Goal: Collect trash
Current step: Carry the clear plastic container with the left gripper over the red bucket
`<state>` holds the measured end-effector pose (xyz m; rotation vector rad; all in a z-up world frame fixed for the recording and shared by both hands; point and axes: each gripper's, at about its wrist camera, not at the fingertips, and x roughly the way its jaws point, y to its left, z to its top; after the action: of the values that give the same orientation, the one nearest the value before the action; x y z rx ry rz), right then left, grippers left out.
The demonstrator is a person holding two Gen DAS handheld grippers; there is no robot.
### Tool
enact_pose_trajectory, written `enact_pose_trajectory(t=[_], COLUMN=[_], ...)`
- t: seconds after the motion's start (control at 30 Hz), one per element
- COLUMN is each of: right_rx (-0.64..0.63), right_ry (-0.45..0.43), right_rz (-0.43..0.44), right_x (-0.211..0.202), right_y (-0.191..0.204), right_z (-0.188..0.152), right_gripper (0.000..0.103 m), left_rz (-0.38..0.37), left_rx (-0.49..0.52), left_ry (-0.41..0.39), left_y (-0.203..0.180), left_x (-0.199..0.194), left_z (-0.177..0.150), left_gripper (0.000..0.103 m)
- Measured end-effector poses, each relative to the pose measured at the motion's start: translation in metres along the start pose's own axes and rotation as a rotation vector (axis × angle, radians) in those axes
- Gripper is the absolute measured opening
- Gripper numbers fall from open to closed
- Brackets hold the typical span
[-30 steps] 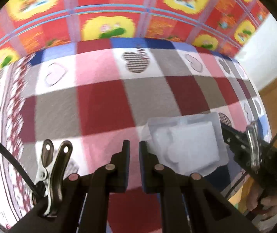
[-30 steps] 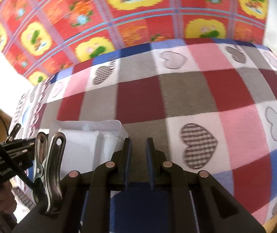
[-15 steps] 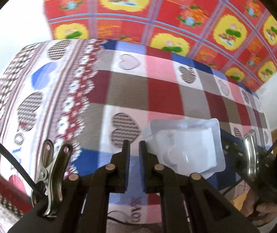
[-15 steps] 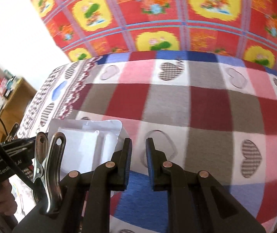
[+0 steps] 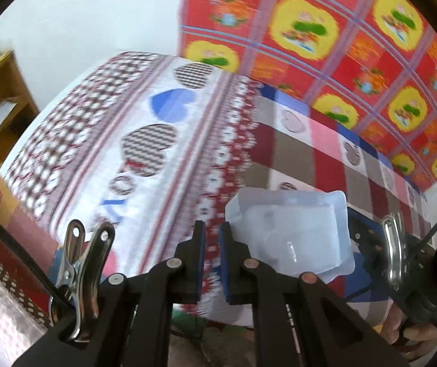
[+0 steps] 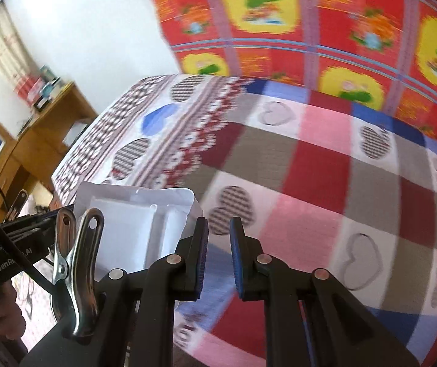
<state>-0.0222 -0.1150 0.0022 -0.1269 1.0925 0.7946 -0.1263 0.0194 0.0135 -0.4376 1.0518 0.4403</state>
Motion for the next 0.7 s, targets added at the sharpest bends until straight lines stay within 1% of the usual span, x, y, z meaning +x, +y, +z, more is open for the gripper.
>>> enact_pose_trajectory(t=[0.23, 0.7], right_rx=[-0.074, -0.175], right_ry=[-0.002, 0.011], right_rz=[0.02, 0.072], right_x=[0.01, 0.044], right_y=[0.067, 0.215], right_z=[0.006, 0.003], right_gripper=[0.018, 0.018], left_rz=[0.024, 0.063], left_rx=[-0.07, -0.189], left_ry=[-0.021, -0.052], left_y=[0.063, 0.213], left_x=[-0.019, -0.061], left_z=[-0.009, -0.026], left_gripper=[0.007, 0.007])
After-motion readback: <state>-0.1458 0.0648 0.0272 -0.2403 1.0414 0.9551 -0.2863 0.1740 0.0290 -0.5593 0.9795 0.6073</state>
